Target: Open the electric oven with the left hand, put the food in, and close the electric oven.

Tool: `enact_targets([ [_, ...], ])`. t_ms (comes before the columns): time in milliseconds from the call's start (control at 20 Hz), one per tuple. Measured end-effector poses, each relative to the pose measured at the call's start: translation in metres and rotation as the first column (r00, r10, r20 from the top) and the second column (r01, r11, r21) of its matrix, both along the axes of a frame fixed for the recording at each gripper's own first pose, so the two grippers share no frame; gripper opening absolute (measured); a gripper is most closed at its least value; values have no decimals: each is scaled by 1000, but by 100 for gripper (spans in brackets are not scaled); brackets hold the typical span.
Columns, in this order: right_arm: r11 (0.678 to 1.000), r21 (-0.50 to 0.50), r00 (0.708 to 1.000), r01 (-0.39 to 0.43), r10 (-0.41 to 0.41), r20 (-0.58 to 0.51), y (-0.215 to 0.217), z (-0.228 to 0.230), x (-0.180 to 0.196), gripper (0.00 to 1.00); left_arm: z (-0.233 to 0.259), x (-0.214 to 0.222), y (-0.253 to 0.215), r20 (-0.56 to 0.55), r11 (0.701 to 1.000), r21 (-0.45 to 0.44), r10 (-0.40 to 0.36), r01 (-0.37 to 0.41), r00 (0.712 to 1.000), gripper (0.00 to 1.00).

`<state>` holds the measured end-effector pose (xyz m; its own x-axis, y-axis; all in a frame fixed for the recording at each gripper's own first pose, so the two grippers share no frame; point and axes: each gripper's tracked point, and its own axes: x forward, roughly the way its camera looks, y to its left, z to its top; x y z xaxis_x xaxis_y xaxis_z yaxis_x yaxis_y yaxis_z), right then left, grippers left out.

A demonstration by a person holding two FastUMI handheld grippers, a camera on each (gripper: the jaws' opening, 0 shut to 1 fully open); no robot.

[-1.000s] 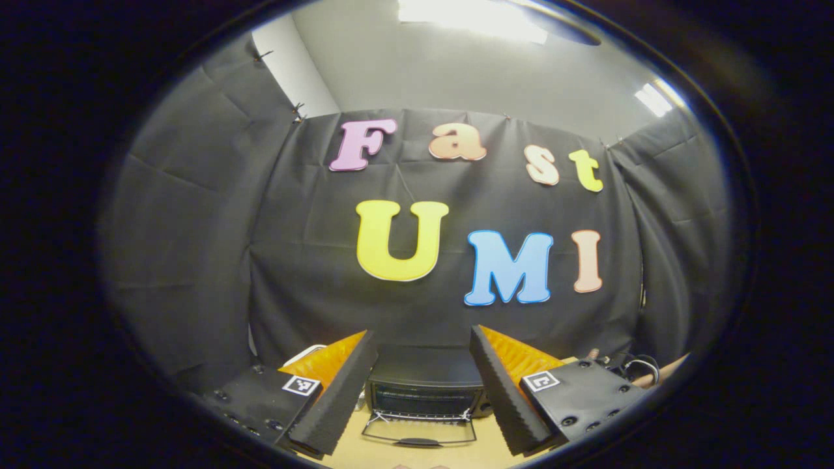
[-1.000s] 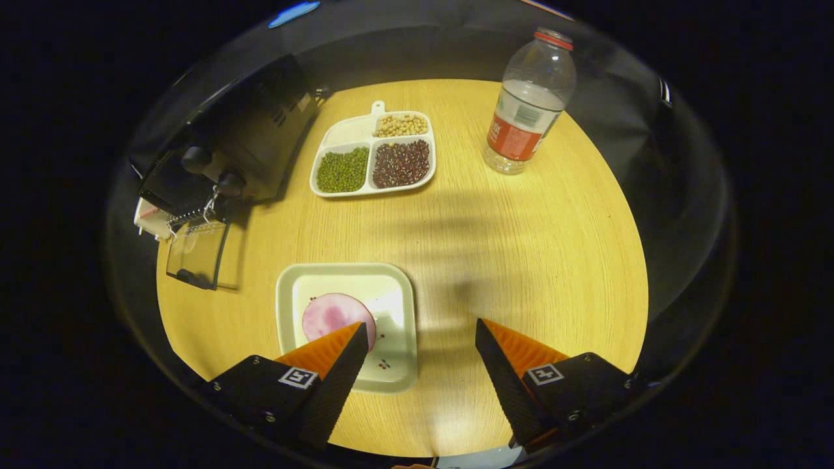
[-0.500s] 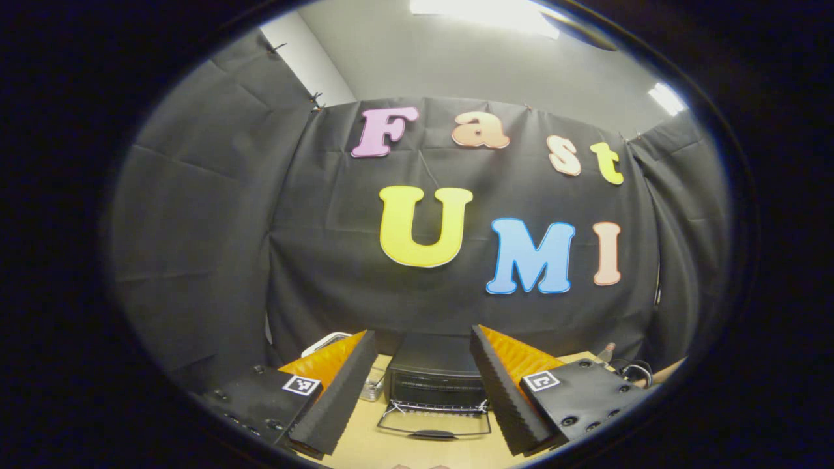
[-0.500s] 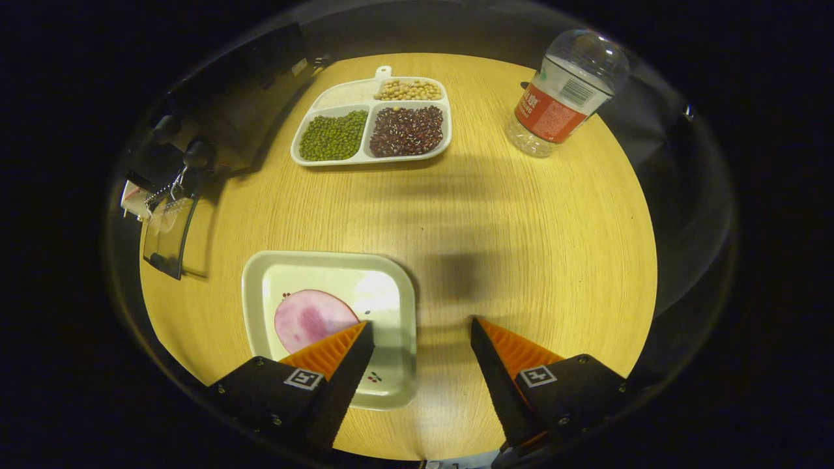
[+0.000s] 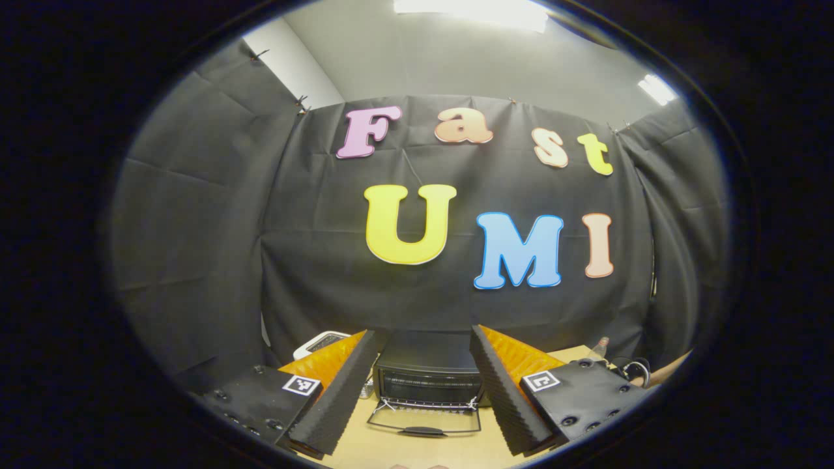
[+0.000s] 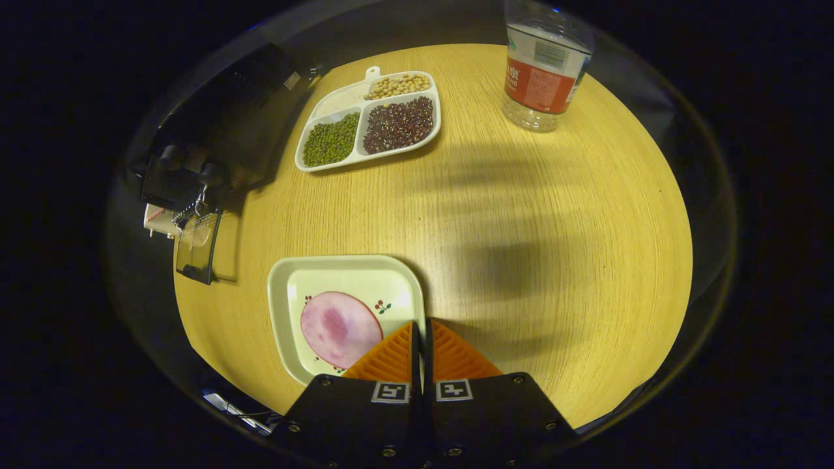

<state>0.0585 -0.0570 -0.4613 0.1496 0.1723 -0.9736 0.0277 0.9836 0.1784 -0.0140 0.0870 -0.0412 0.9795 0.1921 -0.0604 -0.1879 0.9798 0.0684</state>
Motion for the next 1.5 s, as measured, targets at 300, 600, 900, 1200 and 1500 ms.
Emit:
enact_targets([
  [300, 945, 300, 991, 131, -131, -20, 9, 1, -13, 1, 11, -11, -24, -7, 999, 28, 44, -44, 999, 100],
  [600, 763, 573, 945, 300, -319, -71, 27, 10, -23, 0, 12, -4, -37, -10, 1000, 18, 16, -16, 1000, 100],
  [900, 647, 648, 878, 402, -473, -73, 49, 37, -32, 0, 15, 23, -13, 6, 997, -11, -75, 75, 997, 100],
  [1200, 646, 623, 820, 442, -572, 12, 93, 73, -49, 0, 10, 44, 21, 7, 990, 15, -138, 138, 990, 100],
  [1500, 600, 610, 751, 518, -660, 11, 167, 98, -46, 0, 4, 43, 55, -1, 983, 21, -182, 182, 983, 100],
])
